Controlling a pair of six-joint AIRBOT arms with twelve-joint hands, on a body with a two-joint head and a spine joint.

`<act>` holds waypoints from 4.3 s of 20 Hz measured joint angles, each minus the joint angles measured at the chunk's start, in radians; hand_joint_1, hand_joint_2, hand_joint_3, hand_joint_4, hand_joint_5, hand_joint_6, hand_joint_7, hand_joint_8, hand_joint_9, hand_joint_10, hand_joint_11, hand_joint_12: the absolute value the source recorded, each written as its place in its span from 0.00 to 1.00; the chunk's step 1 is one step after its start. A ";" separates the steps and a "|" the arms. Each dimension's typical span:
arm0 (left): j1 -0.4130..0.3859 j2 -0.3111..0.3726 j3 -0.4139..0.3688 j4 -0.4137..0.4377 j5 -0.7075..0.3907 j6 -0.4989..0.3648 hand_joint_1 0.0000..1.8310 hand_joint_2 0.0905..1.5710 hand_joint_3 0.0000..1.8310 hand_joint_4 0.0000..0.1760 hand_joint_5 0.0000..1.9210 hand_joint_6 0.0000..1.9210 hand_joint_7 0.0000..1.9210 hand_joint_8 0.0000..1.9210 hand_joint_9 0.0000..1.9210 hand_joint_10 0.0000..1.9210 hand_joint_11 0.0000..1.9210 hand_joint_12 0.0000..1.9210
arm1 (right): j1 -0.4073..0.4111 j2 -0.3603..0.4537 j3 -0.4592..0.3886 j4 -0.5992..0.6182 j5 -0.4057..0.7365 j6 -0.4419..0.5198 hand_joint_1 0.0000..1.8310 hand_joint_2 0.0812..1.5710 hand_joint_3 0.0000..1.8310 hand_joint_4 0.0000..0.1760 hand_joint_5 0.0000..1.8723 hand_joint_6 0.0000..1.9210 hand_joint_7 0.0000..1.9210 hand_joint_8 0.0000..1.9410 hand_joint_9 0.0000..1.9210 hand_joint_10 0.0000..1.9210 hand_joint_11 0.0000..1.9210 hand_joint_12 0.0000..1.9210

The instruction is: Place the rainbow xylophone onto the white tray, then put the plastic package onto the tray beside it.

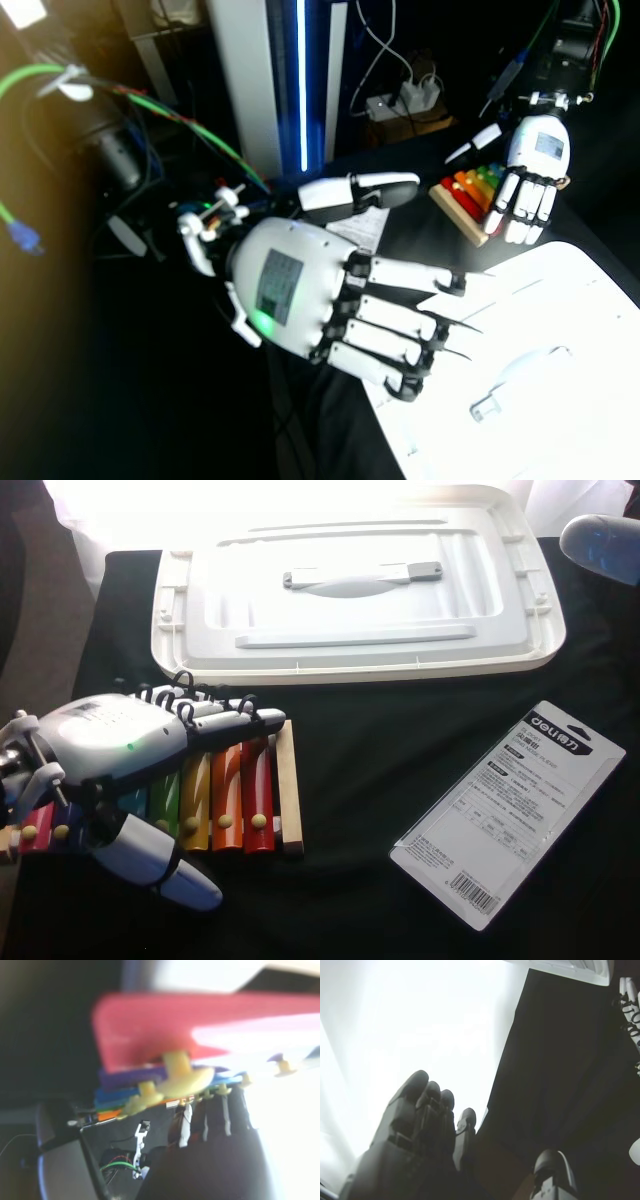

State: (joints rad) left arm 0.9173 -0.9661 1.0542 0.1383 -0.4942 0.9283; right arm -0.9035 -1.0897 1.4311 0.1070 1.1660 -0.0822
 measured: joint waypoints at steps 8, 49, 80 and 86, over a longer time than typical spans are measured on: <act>-0.002 -0.022 0.052 -0.033 -0.046 0.011 0.47 0.56 0.00 0.31 0.20 0.00 0.30 0.00 0.36 0.01 0.15 0.57 | 0.000 0.000 0.000 -0.003 0.000 0.000 0.21 0.58 0.00 1.00 0.17 0.00 0.15 0.00 0.13 0.00 0.00 0.34; -0.168 0.058 0.020 -0.056 -0.030 0.076 0.62 0.53 0.00 0.00 0.30 0.01 0.37 0.00 0.43 0.02 0.20 0.66 | 0.000 -0.003 0.000 -0.011 0.000 0.000 0.22 0.56 0.00 0.92 0.17 0.00 0.15 0.00 0.12 0.00 0.00 0.35; 0.045 0.105 -0.038 -0.320 -0.132 0.188 0.42 0.48 0.00 0.41 0.00 0.00 0.00 0.00 0.00 0.00 0.00 0.00 | 0.000 -0.004 0.000 -0.011 0.002 0.000 0.21 0.55 0.00 0.84 0.17 0.00 0.14 0.00 0.11 0.00 0.00 0.35; 0.044 0.060 0.022 -0.378 -0.118 0.214 0.42 0.44 0.00 0.79 0.00 0.00 0.00 0.00 0.00 0.00 0.00 0.00 | 0.000 -0.004 0.000 -0.012 0.002 0.000 0.21 0.55 0.00 0.80 0.17 0.00 0.14 0.00 0.11 0.00 0.00 0.34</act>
State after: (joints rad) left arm 0.9615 -0.9058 1.0760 -0.2401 -0.6125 1.1419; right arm -0.9035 -1.0939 1.4311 0.0952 1.1675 -0.0822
